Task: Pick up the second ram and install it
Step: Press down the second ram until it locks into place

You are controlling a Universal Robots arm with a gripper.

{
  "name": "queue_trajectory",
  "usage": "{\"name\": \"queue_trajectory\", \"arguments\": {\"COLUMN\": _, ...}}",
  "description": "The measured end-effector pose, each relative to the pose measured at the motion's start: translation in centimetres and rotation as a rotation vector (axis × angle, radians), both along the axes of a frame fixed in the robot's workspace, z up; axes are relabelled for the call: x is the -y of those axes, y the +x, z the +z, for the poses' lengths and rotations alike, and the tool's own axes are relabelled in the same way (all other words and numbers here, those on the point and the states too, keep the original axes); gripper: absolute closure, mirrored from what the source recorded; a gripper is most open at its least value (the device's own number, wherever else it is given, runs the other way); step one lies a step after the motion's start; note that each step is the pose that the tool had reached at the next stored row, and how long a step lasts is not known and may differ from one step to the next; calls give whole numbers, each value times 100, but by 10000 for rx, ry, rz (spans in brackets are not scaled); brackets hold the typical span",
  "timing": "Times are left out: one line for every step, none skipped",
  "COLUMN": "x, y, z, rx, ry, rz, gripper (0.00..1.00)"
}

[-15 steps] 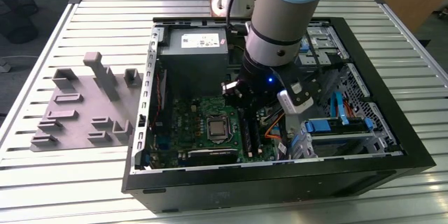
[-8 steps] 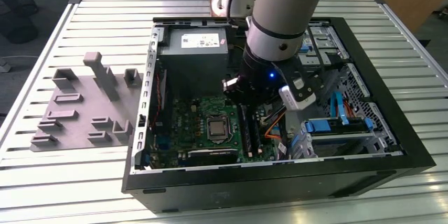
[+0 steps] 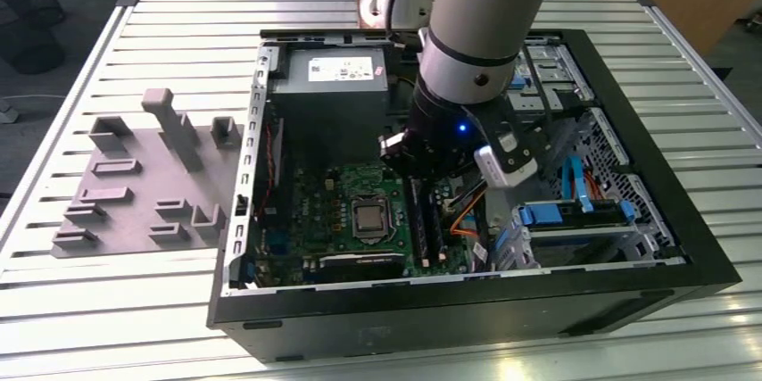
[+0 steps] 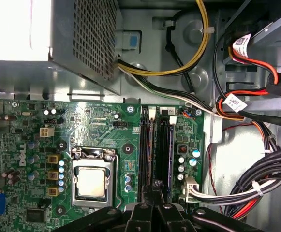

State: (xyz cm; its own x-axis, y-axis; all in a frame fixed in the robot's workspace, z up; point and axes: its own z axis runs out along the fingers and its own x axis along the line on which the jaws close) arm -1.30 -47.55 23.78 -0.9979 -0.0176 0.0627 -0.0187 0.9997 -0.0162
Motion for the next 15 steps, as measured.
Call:
{"name": "queue_trajectory", "arguments": {"x": 0, "y": 0, "z": -4, "rx": 0, "ry": 0, "rz": 0, "gripper": 89}}
{"name": "queue_trajectory", "arguments": {"x": 0, "y": 0, "z": -11, "rx": -1, "ry": -6, "rz": 0, "gripper": 89}}
{"name": "queue_trajectory", "arguments": {"x": 0, "y": 0, "z": -24, "rx": -1, "ry": -9, "rz": 1, "gripper": 89}}
{"name": "queue_trajectory", "arguments": {"x": 0, "y": 0, "z": -41, "rx": 0, "ry": -9, "rz": 1, "gripper": 89}}
{"name": "queue_trajectory", "arguments": {"x": 0, "y": 0, "z": -56, "rx": 1, "ry": -8, "rz": 1, "gripper": 89}}
{"name": "queue_trajectory", "arguments": {"x": 0, "y": 0, "z": -65, "rx": 0, "ry": -8, "rz": 1, "gripper": 89}}
{"name": "queue_trajectory", "arguments": {"x": 0, "y": 0, "z": -75, "rx": 0, "ry": -6, "rz": 0, "gripper": 89}}
{"name": "queue_trajectory", "arguments": {"x": 0, "y": 0, "z": -85, "rx": 0, "ry": -5, "rz": 0, "gripper": 89}}
{"name": "queue_trajectory", "arguments": {"x": 0, "y": 0, "z": -95, "rx": 0, "ry": -5, "rz": 0, "gripper": 89}}
{"name": "queue_trajectory", "arguments": {"x": 0, "y": 0, "z": -104, "rx": 0, "ry": -5, "rz": 0, "gripper": 89}}
{"name": "queue_trajectory", "arguments": {"x": 0, "y": 0, "z": -113, "rx": 1, "ry": -5, "rz": 0, "gripper": 89}}
{"name": "queue_trajectory", "arguments": {"x": 0, "y": 0, "z": -121, "rx": 0, "ry": -5, "rz": 0, "gripper": 89}}
{"name": "queue_trajectory", "arguments": {"x": 0, "y": 0, "z": -128, "rx": 1, "ry": -4, "rz": 0, "gripper": 89}}
{"name": "queue_trajectory", "arguments": {"x": 0, "y": 0, "z": -136, "rx": 0, "ry": -5, "rz": 0, "gripper": 89}}
{"name": "queue_trajectory", "arguments": {"x": 0, "y": 0, "z": -143, "rx": 0, "ry": -5, "rz": 0, "gripper": 89}}
